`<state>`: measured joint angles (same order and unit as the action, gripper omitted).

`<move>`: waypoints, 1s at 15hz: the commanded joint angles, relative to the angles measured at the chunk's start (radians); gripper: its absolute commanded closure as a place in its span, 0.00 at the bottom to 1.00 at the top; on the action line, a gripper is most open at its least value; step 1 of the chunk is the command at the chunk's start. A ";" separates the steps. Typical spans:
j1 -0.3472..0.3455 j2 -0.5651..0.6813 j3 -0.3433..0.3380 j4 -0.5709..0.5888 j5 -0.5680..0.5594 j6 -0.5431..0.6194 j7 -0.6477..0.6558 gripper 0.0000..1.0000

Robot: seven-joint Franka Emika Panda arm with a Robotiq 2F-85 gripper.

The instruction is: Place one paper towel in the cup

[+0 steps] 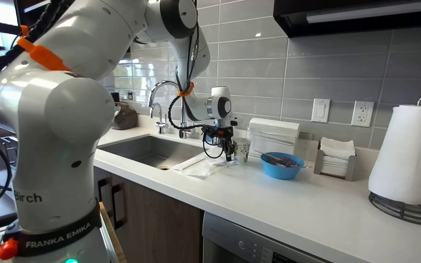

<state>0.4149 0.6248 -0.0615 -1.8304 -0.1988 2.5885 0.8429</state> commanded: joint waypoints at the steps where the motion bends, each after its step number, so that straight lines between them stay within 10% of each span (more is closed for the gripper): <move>1: 0.001 -0.004 0.001 0.015 0.007 -0.033 -0.006 0.99; 15: -0.034 -0.159 0.076 -0.019 0.047 -0.119 -0.068 0.99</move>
<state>0.4048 0.5425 -0.0213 -1.8183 -0.1874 2.5028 0.8160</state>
